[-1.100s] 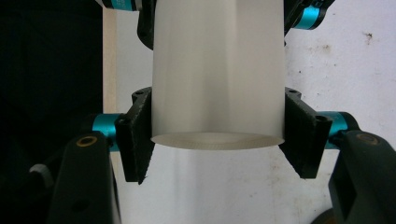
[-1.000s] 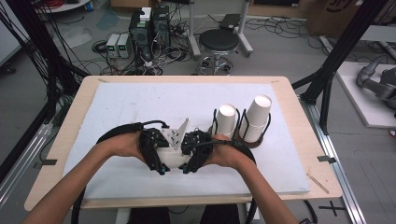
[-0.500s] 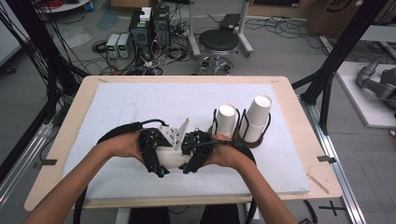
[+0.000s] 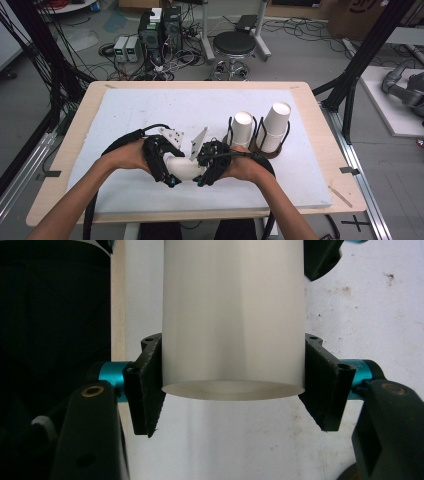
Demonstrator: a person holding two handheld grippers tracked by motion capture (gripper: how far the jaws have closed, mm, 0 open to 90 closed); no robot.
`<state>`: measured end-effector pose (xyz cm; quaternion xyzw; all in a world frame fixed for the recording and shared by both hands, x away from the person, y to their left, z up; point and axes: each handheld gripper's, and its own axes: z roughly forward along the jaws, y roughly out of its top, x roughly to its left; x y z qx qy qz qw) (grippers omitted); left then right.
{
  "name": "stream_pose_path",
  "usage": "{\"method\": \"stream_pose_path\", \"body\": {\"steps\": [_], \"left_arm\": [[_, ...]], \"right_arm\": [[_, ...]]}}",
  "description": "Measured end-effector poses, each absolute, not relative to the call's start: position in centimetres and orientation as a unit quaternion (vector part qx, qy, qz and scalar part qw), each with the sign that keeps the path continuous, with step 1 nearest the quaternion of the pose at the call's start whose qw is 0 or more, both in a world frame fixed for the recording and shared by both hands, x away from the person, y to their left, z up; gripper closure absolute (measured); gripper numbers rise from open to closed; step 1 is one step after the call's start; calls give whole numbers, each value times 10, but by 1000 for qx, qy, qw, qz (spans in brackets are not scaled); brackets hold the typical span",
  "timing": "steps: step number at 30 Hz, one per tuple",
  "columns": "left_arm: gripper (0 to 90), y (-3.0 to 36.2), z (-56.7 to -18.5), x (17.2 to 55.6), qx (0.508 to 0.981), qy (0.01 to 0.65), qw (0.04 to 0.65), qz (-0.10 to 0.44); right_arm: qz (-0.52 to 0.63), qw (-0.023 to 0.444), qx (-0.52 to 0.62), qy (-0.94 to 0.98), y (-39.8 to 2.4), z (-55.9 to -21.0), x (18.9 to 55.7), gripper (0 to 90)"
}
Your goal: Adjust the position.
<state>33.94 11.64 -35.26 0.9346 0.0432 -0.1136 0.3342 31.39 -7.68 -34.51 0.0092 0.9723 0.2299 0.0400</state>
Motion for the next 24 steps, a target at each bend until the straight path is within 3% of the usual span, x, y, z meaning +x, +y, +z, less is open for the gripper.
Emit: {"method": "stream_pose_path", "body": {"steps": [14, 24], "left_arm": [[52, 138, -358, 339, 902, 61, 418, -86], [52, 148, -360, 340, 898, 74, 426, -86]], "right_arm": [[283, 37, 24, 958, -97, -343, 312, 358], [296, 39, 34, 954, -109, -340, 313, 358]]}}
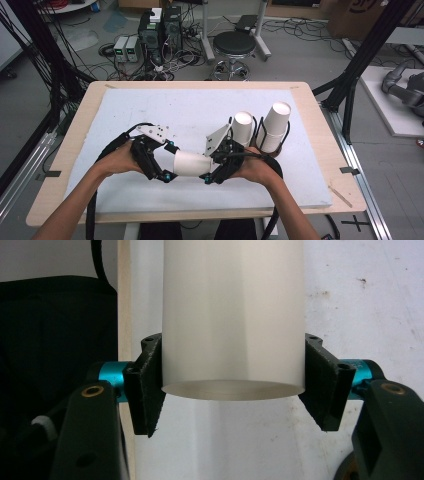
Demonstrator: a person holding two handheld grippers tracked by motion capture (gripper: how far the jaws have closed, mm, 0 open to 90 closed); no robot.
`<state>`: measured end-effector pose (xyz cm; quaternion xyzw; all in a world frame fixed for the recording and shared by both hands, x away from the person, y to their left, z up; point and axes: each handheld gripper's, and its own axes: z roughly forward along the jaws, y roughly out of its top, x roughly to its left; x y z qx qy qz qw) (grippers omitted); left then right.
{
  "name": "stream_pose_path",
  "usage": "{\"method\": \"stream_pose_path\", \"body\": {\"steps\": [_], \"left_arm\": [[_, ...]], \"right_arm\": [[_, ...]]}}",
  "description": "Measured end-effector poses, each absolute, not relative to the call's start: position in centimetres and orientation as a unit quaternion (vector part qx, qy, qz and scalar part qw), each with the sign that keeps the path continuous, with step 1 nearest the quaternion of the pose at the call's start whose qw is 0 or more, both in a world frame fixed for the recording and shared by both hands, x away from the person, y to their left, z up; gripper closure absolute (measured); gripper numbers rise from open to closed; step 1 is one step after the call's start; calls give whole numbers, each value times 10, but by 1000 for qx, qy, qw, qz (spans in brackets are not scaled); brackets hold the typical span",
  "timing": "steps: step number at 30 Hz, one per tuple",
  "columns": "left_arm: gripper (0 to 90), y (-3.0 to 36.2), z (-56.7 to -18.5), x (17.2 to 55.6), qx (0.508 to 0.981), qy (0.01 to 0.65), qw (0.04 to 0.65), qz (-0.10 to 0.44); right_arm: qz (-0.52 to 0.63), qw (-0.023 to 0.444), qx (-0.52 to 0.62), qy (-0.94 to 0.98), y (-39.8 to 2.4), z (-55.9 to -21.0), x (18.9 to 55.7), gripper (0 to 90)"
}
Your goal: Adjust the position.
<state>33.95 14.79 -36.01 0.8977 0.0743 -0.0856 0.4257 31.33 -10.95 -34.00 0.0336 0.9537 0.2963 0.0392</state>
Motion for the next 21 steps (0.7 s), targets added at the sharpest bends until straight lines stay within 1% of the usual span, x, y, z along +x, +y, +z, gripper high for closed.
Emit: {"method": "stream_pose_path", "body": {"steps": [6, 18, 21], "left_arm": [[52, 154, -361, 338, 894, 80, 434, -82], [53, 162, -370, 330, 854, 97, 505, -77], [52, 163, -374, 327, 836, 102, 534, -71]], "right_arm": [[309, 43, 40, 949, -116, -340, 312, 358], [396, 43, 65, 915, -134, -344, 308, 358], [426, 39, 74, 901, -139, -346, 307, 358]]}}
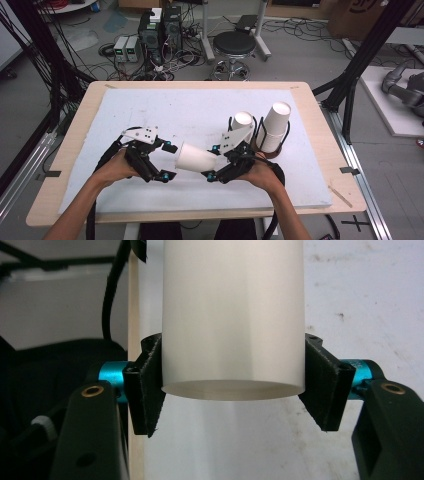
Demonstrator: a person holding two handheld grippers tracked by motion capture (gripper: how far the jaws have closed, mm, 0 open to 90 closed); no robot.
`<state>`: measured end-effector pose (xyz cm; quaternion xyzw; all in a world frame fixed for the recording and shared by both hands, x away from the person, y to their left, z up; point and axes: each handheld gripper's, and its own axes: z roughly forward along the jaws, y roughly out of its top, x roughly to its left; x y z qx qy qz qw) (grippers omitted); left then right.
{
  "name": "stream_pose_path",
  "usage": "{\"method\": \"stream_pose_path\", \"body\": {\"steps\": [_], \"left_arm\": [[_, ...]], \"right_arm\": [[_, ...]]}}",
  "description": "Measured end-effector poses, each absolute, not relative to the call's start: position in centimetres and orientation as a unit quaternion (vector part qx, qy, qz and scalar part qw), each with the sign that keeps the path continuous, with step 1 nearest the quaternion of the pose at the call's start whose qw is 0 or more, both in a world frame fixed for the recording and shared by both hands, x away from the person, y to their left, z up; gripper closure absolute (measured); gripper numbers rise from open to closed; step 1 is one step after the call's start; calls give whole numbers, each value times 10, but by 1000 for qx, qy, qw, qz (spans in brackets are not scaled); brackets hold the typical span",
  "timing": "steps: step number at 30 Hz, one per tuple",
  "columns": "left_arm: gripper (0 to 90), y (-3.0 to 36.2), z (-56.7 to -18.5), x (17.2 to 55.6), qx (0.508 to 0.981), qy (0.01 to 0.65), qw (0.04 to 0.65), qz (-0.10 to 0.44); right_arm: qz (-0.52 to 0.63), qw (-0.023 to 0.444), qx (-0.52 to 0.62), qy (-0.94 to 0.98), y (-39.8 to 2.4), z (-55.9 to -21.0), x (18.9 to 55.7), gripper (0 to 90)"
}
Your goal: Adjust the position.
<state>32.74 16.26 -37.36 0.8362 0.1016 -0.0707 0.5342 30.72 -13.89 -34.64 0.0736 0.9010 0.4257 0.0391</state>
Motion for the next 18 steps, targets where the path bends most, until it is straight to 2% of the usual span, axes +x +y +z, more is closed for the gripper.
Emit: {"method": "stream_pose_path", "body": {"steps": [18], "left_arm": [[52, 156, -391, 320, 796, 117, 589, -74]], "right_arm": [[512, 20, 92, 854, -151, -363, 303, 358]]}}
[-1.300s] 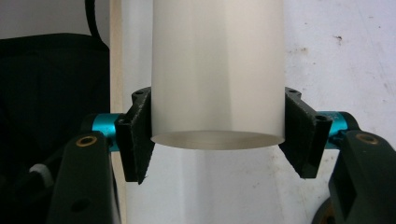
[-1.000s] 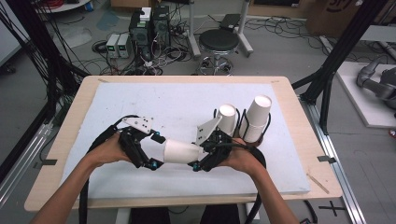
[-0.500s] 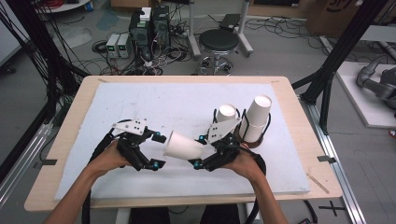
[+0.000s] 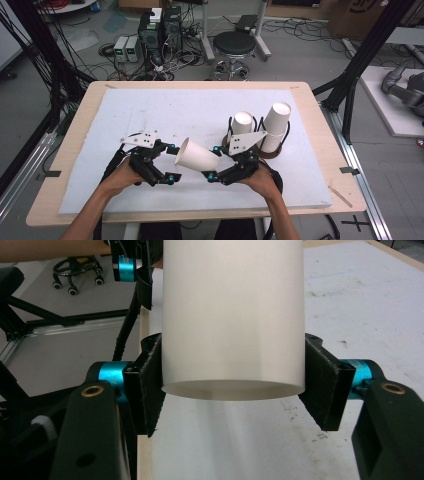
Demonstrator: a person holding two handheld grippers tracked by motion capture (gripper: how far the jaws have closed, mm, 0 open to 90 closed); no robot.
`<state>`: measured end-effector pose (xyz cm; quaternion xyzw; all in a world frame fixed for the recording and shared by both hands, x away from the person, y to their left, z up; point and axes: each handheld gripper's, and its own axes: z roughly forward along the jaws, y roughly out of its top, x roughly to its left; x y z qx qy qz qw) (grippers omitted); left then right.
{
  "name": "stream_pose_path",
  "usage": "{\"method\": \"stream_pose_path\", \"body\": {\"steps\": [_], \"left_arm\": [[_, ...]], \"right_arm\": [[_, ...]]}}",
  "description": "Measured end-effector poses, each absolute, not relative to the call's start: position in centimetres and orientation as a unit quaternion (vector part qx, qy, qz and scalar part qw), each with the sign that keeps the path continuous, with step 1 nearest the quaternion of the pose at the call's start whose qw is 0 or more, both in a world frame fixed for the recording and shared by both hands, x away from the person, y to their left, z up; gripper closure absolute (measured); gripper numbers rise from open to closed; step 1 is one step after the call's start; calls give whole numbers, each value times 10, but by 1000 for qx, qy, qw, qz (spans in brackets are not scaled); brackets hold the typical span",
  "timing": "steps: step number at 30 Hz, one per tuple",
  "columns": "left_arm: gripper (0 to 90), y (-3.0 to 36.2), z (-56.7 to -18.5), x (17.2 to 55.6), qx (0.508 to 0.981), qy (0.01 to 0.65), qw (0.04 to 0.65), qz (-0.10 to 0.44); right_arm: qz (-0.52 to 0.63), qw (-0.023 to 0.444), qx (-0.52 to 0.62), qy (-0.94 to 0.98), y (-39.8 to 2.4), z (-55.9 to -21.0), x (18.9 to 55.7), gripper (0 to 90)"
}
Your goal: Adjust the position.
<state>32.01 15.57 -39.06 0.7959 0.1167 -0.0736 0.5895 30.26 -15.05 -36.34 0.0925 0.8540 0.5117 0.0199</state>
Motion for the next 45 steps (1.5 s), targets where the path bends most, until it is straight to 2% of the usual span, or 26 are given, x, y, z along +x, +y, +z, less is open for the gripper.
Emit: {"method": "stream_pose_path", "body": {"steps": [16, 41, 45], "left_arm": [[53, 148, -389, 319, 781, 112, 608, -83], [53, 132, -384, 322, 765, 104, 628, -103], [88, 132, -384, 322, 764, 101, 628, -107]], "right_arm": [[551, -3, 104, 828, -147, -386, 300, 358], [561, -22, 96, 822, -142, -392, 300, 358], [563, -21, 92, 821, -142, -392, 300, 358]]}}
